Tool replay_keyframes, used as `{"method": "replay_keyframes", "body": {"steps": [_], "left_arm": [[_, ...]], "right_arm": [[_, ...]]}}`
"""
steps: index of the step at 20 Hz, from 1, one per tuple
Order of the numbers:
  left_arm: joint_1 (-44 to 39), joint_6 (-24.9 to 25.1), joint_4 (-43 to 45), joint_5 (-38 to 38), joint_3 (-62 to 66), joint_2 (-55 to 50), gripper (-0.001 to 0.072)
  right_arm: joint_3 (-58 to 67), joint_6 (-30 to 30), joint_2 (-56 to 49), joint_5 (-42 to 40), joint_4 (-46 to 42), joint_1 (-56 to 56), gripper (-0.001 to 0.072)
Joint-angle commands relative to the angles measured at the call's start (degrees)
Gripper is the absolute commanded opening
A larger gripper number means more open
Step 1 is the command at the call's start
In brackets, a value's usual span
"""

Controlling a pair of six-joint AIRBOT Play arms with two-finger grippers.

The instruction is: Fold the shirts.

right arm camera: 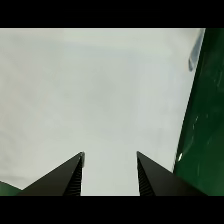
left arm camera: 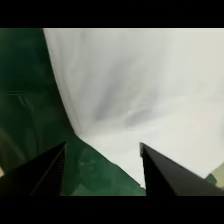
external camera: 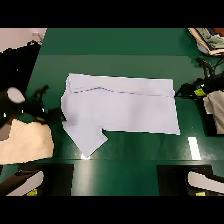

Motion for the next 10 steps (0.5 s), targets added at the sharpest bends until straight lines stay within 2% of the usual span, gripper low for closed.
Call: {"method": "replay_keyframes", "body": {"steps": [1,6,10], "left_arm": [[0.0,-0.5,-8.7,2.5,-13.6,8.1,0.0541],[0.0,-0.5,-13.7,7.5,-20.3,9.4,0.0540],[0.0,2.0,-20.2,15.5,-22.2,9.4,0.0540]], "right_arm": [[-4.8,0.0,5.2,-2.0,0.9,0.0,0.0387],[-4.8,0.0,7.6,-2.3,1.4,0.0,0.0387],[-4.8,0.0,8.4,-1.9,1.4,0.0,0.0387]]}}
